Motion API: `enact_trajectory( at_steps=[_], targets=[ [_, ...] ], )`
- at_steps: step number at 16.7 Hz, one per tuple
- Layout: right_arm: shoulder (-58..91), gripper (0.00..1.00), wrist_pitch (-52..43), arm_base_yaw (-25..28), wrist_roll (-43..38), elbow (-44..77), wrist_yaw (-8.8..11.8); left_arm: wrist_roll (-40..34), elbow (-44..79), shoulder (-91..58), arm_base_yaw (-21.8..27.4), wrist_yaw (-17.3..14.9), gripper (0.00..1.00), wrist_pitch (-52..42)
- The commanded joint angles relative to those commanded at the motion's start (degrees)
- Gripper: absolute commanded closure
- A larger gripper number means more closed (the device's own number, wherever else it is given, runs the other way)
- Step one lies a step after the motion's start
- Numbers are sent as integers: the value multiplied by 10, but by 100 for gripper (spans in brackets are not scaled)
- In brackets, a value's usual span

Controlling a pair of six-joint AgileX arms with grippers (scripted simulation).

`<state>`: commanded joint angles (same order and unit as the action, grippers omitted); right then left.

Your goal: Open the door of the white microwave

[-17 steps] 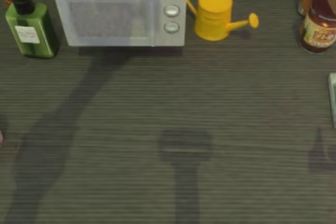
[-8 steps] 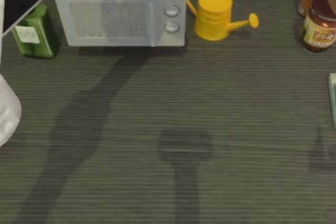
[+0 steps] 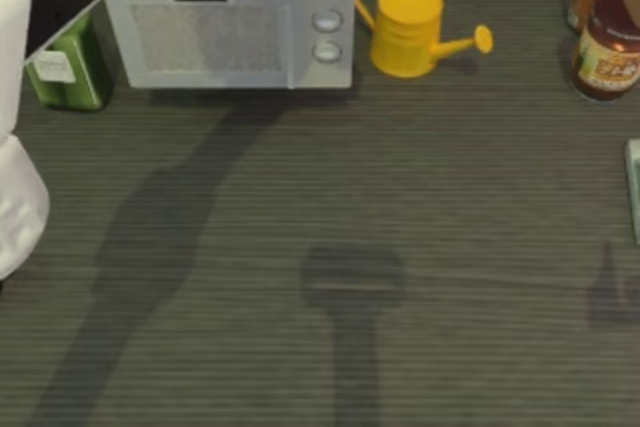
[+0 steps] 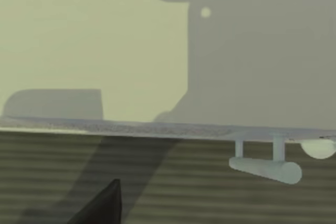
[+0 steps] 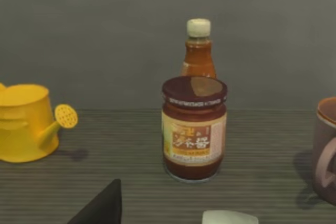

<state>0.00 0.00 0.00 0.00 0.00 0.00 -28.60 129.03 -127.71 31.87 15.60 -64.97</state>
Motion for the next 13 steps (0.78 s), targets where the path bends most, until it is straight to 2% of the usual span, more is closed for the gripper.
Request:
enact_trajectory(
  at_steps=[4, 9, 13],
  targets=[
    [0, 0, 0, 0, 0, 0, 0, 14, -35, -35, -15, -7, 0, 76],
    [0, 0, 0, 0, 0, 0, 0, 16, -39, -41, -17, -8, 0, 85],
    [0, 0, 0, 0, 0, 0, 0, 16, -39, -41, -17, -8, 30, 85]
  ],
)
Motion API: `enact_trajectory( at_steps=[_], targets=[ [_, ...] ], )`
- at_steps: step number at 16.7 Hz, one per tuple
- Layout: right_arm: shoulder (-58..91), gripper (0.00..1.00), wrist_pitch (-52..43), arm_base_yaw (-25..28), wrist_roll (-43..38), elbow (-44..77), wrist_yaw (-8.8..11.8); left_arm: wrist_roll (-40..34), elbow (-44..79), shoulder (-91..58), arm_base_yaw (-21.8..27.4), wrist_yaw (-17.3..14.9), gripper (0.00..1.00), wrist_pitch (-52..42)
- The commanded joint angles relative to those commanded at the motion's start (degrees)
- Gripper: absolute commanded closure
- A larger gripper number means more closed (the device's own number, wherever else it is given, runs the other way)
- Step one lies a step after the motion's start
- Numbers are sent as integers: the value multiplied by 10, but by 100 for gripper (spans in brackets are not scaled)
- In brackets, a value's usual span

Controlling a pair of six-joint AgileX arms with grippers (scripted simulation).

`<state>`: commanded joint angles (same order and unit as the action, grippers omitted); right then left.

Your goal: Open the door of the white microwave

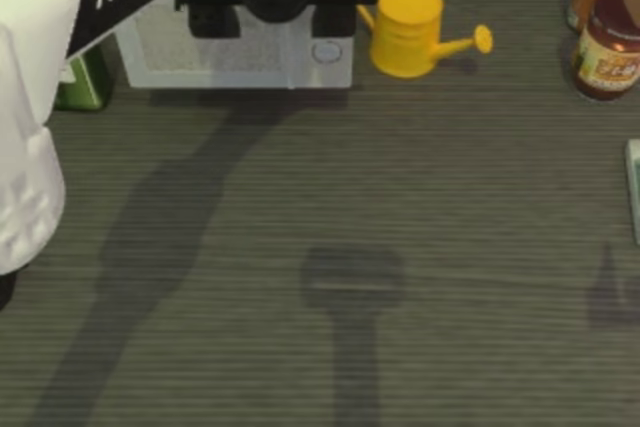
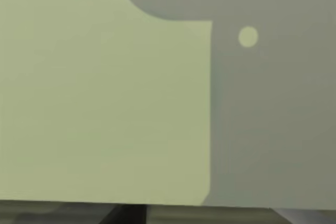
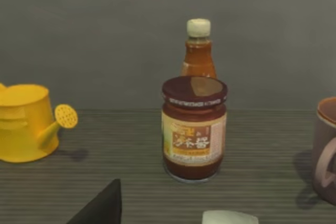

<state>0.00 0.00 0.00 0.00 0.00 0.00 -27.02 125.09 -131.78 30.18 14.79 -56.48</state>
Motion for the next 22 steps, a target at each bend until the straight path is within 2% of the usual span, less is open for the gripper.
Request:
enact_trajectory(
  at_steps=[9, 17, 18, 22],
  targets=[
    [0, 0, 0, 0, 0, 0, 0, 0, 0, 0, 0, 0, 98, 0],
    [0, 0, 0, 0, 0, 0, 0, 0, 0, 0, 0, 0, 100, 0],
    [0, 0, 0, 0, 0, 0, 0, -5, -22, 7, 11, -8, 100, -2],
    [0, 0, 0, 0, 0, 0, 0, -8, -56, 30, 13, -2, 100, 13]
  ],
)
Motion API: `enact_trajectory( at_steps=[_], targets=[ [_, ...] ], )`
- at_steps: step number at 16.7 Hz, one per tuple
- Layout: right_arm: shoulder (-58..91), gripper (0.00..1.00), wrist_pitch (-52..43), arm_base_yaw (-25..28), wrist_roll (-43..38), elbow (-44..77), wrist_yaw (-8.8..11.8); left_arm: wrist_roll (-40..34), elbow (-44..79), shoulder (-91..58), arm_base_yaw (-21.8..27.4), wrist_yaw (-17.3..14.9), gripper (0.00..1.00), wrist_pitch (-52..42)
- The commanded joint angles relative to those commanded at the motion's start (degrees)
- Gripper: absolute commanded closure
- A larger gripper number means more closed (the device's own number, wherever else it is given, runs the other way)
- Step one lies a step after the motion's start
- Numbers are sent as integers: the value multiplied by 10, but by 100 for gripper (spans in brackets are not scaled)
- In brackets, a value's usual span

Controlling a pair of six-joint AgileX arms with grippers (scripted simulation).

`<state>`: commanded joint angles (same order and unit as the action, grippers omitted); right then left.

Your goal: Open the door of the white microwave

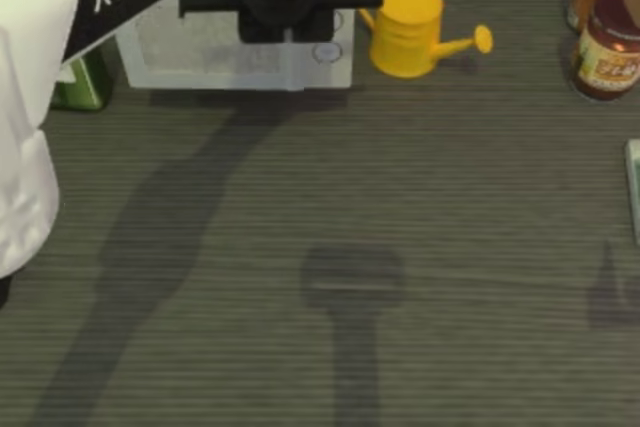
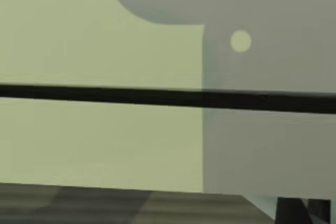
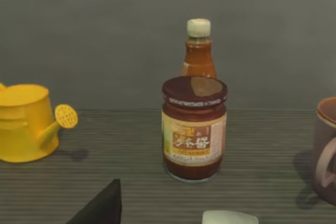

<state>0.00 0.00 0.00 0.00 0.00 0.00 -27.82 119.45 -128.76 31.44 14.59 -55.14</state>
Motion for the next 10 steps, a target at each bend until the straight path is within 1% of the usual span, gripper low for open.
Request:
enact_trajectory(
  at_steps=[4, 10],
  targets=[
    [0, 0, 0, 0, 0, 0, 0, -6, -54, 34, 3, 9, 100, 23],
    [0, 0, 0, 0, 0, 0, 0, -7, -58, 39, 4, 10, 100, 27]
  ],
)
